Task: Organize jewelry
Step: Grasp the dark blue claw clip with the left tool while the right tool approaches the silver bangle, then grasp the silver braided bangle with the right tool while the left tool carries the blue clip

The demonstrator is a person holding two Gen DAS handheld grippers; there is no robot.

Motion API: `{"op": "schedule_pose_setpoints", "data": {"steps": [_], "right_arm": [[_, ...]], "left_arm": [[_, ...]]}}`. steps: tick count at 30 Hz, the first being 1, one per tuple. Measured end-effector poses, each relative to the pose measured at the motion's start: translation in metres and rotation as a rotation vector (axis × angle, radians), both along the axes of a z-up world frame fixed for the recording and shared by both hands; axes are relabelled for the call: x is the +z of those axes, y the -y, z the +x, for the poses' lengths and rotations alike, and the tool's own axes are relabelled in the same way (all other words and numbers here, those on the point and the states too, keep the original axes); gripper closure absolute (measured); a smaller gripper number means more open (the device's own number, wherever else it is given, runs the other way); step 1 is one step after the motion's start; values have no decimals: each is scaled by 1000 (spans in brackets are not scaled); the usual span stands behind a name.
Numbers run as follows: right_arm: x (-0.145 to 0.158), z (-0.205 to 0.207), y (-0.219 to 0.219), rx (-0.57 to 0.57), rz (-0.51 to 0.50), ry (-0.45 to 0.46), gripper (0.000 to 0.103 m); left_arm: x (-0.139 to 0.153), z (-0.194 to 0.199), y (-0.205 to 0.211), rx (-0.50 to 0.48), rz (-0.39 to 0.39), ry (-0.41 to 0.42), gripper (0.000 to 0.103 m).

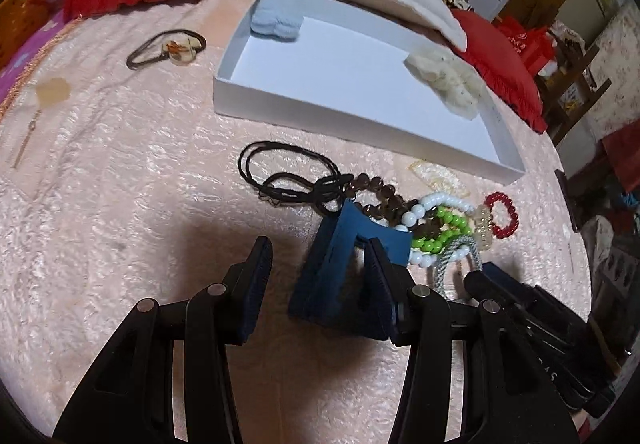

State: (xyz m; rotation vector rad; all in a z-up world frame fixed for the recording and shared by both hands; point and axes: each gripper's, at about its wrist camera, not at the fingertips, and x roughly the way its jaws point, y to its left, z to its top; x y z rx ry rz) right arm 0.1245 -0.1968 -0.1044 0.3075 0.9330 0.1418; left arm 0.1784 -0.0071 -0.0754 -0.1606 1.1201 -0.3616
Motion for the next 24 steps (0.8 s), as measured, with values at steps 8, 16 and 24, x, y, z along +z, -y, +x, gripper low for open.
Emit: {"op": "schedule_pose_setpoints", "data": {"steps": [8,16,24], "right_arm": [[-2,0,-7,-1,-57,35,80],[-3,-4,-6,9,-23,19,97],[19,-22,-9,15,-12,64,97]], "left_arm": [[-4,-13,8,-32,53,36,84],[7,-29,0,-5,22,32,92],[37,-55,-17,22,1,94,92]]}}
